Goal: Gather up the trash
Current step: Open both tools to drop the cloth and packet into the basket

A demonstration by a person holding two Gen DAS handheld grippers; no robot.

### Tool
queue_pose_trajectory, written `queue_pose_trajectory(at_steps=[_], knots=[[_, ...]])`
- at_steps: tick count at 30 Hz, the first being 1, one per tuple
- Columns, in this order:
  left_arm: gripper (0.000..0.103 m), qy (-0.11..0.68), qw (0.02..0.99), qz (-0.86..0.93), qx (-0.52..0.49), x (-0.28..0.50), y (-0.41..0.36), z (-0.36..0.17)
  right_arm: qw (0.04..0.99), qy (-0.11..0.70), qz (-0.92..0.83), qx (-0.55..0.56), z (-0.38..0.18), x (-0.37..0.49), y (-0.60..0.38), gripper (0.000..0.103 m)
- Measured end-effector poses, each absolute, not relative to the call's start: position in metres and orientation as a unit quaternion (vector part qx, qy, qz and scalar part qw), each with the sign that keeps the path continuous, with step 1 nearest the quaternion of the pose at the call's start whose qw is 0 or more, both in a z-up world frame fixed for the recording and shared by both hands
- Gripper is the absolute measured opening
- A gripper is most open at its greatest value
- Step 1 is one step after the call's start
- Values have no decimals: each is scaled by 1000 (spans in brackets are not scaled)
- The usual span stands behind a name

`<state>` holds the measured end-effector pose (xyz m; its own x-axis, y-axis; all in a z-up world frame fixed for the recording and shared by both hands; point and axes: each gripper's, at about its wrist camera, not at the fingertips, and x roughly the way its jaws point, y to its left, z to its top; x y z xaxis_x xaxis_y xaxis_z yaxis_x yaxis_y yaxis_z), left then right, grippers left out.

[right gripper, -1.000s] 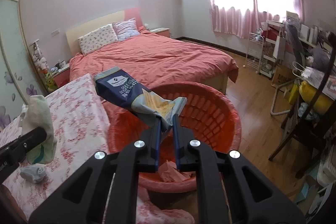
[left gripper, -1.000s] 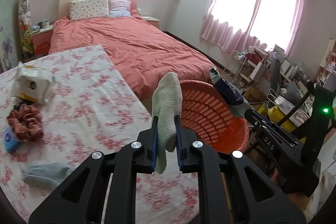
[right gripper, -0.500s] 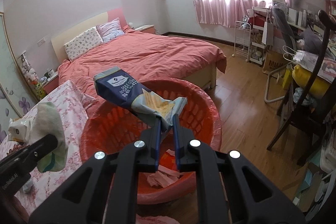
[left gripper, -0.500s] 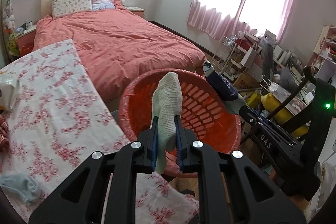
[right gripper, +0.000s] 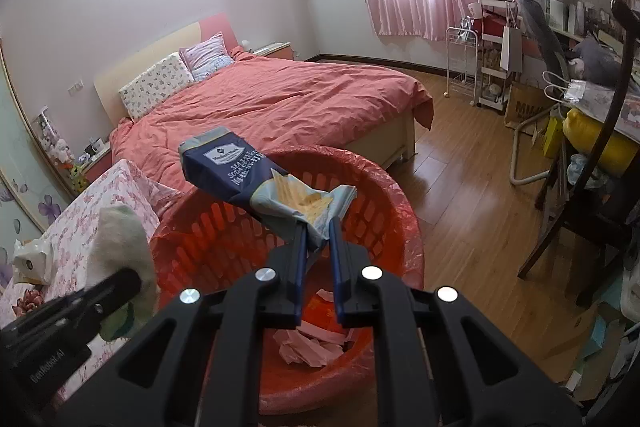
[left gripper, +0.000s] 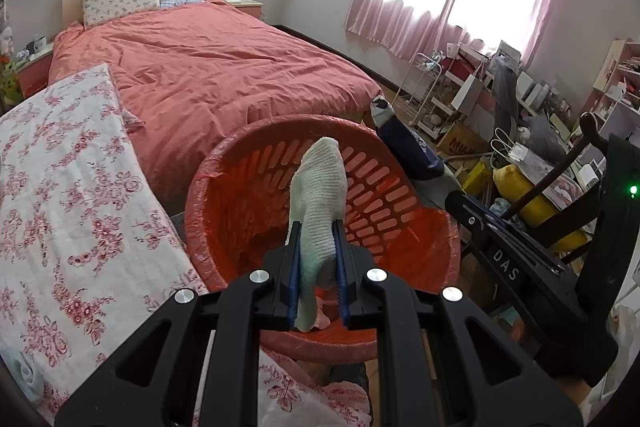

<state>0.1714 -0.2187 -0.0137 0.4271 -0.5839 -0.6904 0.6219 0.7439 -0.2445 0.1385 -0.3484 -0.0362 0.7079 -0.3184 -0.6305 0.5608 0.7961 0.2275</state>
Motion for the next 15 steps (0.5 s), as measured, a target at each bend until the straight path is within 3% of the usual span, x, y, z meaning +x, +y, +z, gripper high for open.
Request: queue_pose_trajectory(at_steps=[5, 7, 9, 12, 15], knots=[[20, 405, 843, -354, 28, 174, -222, -18, 900, 297, -233, 219, -41, 143, -355, 16], [38, 407, 844, -349, 27, 174, -222, -20, 898, 300, -233, 221, -43, 144, -358, 18], [50, 407, 847, -340, 25, 175, -219, -20, 898, 303, -230, 223, -45, 144, -360, 27], [54, 410, 850, -329, 25, 176, -211, -21, 898, 303, -234, 217, -46, 140, -360, 36], [65, 408, 859, -307, 30, 176, -201, -20, 897, 305, -239, 212, -46, 137, -358, 42]])
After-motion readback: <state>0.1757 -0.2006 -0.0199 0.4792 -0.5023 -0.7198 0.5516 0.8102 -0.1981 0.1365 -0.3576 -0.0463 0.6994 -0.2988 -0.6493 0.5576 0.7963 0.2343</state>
